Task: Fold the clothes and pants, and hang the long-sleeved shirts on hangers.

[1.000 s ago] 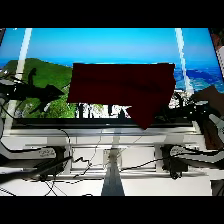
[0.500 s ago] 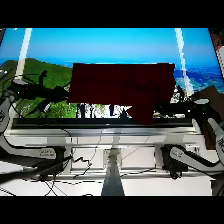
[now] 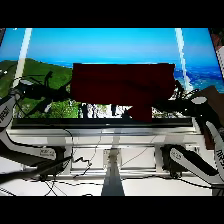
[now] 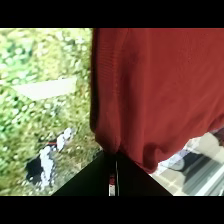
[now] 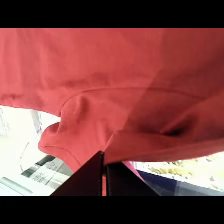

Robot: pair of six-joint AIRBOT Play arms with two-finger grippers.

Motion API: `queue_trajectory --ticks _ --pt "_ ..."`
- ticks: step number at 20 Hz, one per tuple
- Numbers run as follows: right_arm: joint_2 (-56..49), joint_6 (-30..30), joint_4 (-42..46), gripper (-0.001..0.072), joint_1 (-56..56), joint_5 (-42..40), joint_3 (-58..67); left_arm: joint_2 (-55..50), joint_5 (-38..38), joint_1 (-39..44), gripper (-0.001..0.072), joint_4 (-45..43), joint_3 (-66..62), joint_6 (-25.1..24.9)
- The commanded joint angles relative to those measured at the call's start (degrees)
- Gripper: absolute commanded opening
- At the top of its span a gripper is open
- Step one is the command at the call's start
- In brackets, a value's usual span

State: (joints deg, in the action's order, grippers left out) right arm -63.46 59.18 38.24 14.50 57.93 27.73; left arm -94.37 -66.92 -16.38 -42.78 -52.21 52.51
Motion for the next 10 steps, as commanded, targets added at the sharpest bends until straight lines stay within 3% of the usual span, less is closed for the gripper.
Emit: queue_trajectory --ticks 1,3,5,7,10 --pt "0.94 0.11 0.46 0.0009 -0.39 1.11 2.40 1.36 1.14 1.64 0.0018 -0.42 -0.85 -0.79" --pt "3.06 0.42 1.77 0.0008 -0.37 2.73 6.45 5.66 1.60 1.57 0.0018 0.13 -2.40 -2.49" --pt "5.22 5.70 2.14 0.0008 -0.37 -0.35 11.23 11.67 8.09 0.46 0.0018 7.21 -3.43 -2.64" --pt "5.22 11.76 1.79 0.0008 -0.68 -7.76 15.98 15.85 17.88 0.92 0.0018 17.00 -3.67 -4.59" --pt "2.32 15.91 1.86 0.0008 -4.44 -23.02 21.11 15.63 28.48 6.05 0.0017 25.81 -5.25 -8.41"
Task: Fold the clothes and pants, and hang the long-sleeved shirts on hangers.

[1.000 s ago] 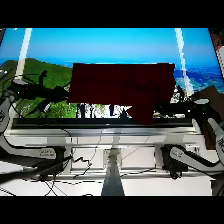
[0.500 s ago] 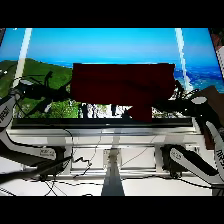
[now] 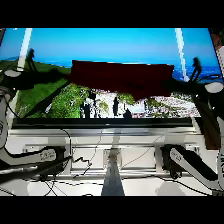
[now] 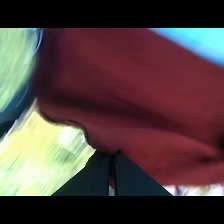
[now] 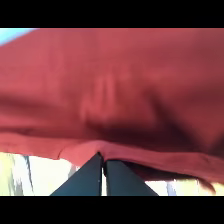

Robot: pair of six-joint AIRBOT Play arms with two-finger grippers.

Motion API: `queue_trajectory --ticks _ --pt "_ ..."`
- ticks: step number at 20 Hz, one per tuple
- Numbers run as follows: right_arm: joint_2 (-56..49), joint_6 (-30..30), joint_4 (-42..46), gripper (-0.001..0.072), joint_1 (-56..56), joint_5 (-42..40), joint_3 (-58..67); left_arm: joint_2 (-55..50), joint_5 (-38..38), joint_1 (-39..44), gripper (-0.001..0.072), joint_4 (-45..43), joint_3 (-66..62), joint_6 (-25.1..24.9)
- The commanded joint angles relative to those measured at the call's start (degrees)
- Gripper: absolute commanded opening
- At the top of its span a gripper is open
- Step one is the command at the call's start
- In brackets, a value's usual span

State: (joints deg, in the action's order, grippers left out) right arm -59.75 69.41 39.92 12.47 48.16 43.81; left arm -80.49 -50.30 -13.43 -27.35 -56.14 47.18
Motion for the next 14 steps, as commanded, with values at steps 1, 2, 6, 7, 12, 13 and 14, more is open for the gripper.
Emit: queue_trajectory --ticks 1,2,6,7,12,13,14 --pt "-3.28 6.36 0.24 0.0008 -3.85 -18.14 6.54 0.61 16.44 5.46 0.0017 11.52 -2.19 -3.08" --pt "-5.75 6.97 0.37 0.0008 -4.94 -22.80 8.22 -1.14 20.85 8.09 0.0018 11.72 -3.58 -3.06" --pt "-18.08 9.88 0.33 0.0009 -5.31 -29.57 14.53 -11.08 31.78 15.82 0.0018 12.02 -13.53 -3.08" --pt "-20.96 9.86 0.37 0.0020 -5.31 -30.73 15.72 -13.73 34.42 16.87 0.0030 12.00 -15.96 -3.10" --pt "-24.81 9.81 3.32 0.0691 -4.48 -27.39 17.16 -18.03 30.75 16.44 0.0712 8.48 -18.80 -2.84" --pt "-24.83 9.84 5.18 0.0691 -3.58 -24.90 17.27 -17.92 27.85 15.04 0.0709 6.86 -18.82 -2.16" --pt "-24.85 9.84 6.73 0.0691 -2.54 -22.43 17.27 -17.90 24.30 13.11 0.0705 4.46 -18.84 -0.20"
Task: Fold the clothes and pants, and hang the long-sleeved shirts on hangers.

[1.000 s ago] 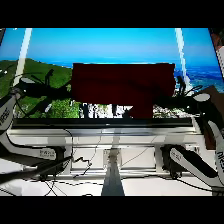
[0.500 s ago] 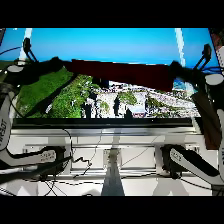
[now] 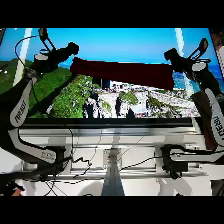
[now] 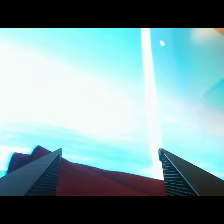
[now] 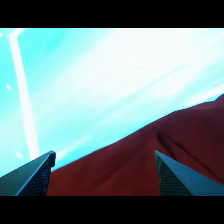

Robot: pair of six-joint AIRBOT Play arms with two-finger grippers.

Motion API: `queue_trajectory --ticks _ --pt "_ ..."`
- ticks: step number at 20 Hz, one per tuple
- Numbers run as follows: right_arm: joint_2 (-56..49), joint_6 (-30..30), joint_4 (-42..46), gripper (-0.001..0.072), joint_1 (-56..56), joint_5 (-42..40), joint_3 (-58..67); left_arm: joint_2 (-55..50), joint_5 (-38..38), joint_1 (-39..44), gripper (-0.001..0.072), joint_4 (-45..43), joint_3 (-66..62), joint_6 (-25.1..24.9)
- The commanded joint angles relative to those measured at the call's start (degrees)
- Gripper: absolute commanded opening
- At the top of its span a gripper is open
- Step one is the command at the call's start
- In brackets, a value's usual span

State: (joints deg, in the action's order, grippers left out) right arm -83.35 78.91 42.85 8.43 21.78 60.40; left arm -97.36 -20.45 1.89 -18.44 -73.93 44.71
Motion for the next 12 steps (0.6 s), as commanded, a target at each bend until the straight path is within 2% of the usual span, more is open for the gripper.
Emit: queue_trajectory --ticks 1,4,5,7,11,12 --pt "-1.25 0.33 4.98 0.0691 2.86 6.91 0.68 -1.05 -9.18 -4.20 0.0704 -8.39 -1.05 5.77" --pt "-1.36 0.33 7.89 0.0691 6.16 14.03 0.68 -1.20 -19.65 -8.85 0.0697 -27.15 -1.11 20.76" --pt "-1.36 0.33 8.68 0.0691 6.60 15.32 0.68 -1.55 -22.95 -9.66 0.0697 -31.28 -1.18 23.63" --pt "-1.36 0.33 8.55 0.0691 6.40 16.39 0.68 -2.78 -25.73 -9.99 0.0695 -31.85 -1.20 23.93" --pt "-1.36 0.33 8.57 0.0690 2.93 16.83 0.68 -6.69 -25.49 -6.34 0.0692 -28.44 -2.73 23.93" --pt "-1.36 0.33 8.57 0.0690 1.64 16.98 0.68 -7.76 -25.42 -5.07 0.0631 -28.46 -3.34 23.91"
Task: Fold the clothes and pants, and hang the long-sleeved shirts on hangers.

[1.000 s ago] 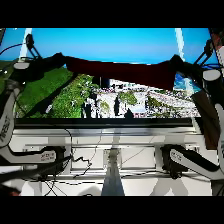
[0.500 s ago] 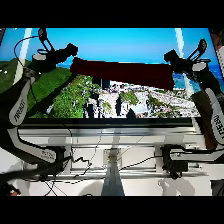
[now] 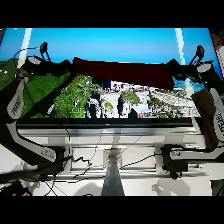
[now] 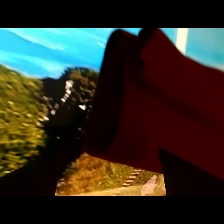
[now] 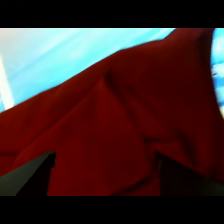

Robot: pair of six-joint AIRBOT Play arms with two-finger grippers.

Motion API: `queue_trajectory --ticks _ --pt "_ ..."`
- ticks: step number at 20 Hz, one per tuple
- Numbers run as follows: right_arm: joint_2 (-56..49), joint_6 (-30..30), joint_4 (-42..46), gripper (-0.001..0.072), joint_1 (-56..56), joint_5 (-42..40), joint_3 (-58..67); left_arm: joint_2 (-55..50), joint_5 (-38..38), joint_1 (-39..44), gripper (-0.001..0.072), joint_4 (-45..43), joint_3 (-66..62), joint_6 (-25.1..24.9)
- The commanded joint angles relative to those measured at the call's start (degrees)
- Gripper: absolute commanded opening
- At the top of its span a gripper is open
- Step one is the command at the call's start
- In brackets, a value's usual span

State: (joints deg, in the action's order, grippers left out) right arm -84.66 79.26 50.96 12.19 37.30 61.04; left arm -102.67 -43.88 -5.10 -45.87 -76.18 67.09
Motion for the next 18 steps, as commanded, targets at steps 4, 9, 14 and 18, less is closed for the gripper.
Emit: queue_trajectory --ticks 4,9,14,18 --pt "0.02 -0.09 0.09 0.0689 -6.99 1.60 0.50 -2.14 9.03 4.76 0.0231 -0.98 -1.92 1.55" --pt "0.00 -0.28 -0.09 0.0017 -13.44 1.33 5.14 8.31 5.29 3.30 0.0019 -5.55 -1.92 -0.24" --pt "-0.55 0.98 -0.15 0.0007 -26.67 -1.44 6.01 23.63 -20.87 2.36 0.0020 -8.63 -1.92 -0.70" --pt "-4.48 6.60 -0.20 0.0007 -40.26 -1.81 7.67 35.10 -28.52 2.38 0.0019 -8.61 -1.90 -0.68"
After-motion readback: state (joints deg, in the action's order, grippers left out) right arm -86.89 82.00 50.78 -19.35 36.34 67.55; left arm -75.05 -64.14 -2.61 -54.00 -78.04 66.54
